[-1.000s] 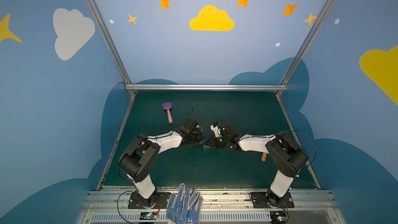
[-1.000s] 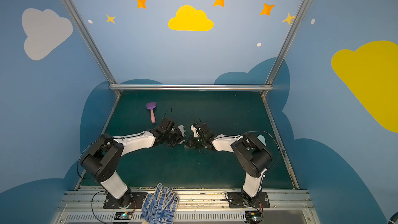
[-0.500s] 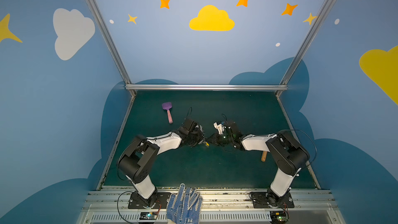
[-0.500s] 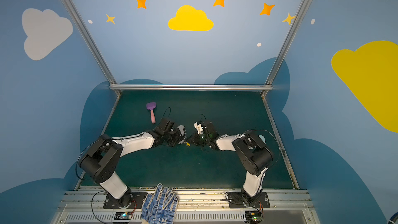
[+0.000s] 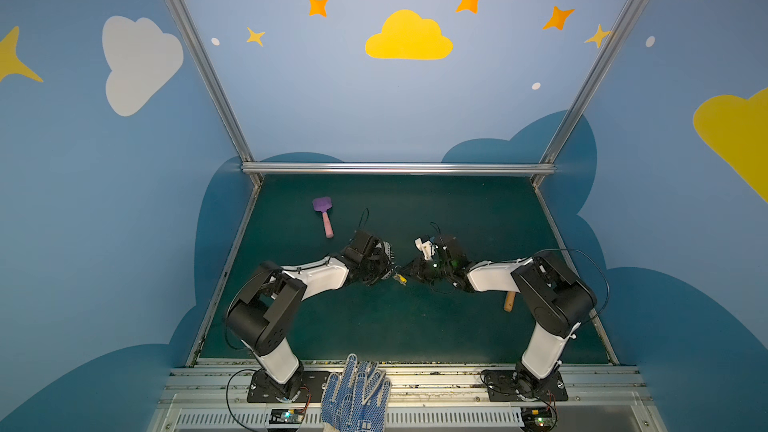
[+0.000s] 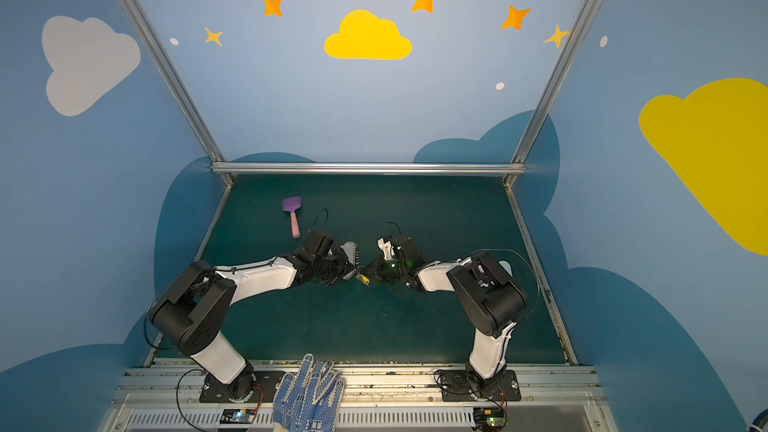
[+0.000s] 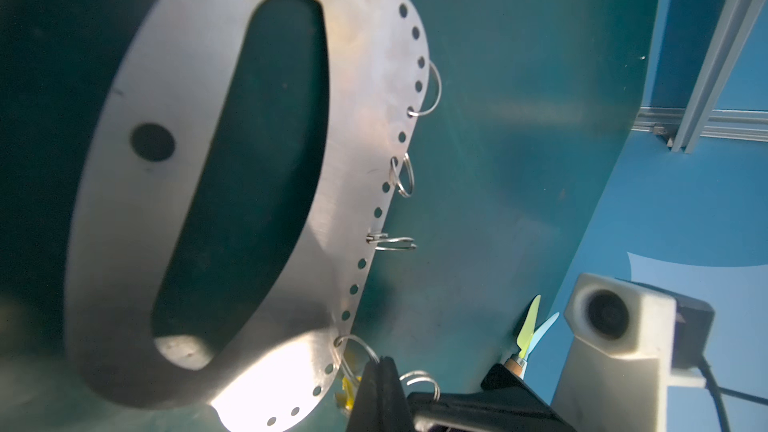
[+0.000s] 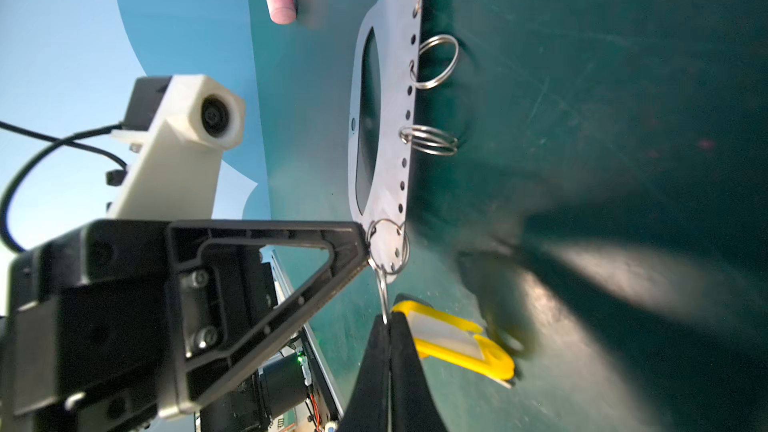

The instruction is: Put the keys on the keyring

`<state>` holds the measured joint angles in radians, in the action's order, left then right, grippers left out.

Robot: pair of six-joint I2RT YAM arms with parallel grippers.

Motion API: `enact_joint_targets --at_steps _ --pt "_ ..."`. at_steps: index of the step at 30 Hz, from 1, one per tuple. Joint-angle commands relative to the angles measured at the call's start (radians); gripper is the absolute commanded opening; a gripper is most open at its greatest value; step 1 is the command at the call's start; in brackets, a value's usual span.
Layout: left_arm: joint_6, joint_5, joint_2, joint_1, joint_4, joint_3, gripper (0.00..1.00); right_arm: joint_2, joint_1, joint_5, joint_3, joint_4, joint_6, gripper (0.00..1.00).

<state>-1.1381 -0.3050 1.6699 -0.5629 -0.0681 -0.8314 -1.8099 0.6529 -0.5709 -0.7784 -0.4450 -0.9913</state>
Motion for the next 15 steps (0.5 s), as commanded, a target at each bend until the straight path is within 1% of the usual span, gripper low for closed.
enact_joint_targets --at_steps 1,5,11,14,15 --pt "0.012 0.007 -0.014 0.000 -0.022 0.018 0.04 -0.028 -0.001 -0.007 0.005 -0.034 -0.030 0.00" --pt "0.015 0.017 -0.020 -0.001 -0.018 0.024 0.04 -0.051 -0.001 -0.033 0.001 -0.062 -0.062 0.00" --pt "0.015 0.013 -0.015 -0.002 -0.029 0.030 0.04 -0.078 0.005 -0.055 -0.004 -0.079 -0.078 0.00" --pt "0.015 0.021 -0.016 0.000 -0.001 0.029 0.04 -0.072 0.005 -0.046 0.006 -0.074 -0.073 0.00" --pt "0.016 0.024 -0.019 0.001 0.008 0.027 0.08 -0.060 0.004 -0.040 0.011 -0.062 -0.063 0.00"
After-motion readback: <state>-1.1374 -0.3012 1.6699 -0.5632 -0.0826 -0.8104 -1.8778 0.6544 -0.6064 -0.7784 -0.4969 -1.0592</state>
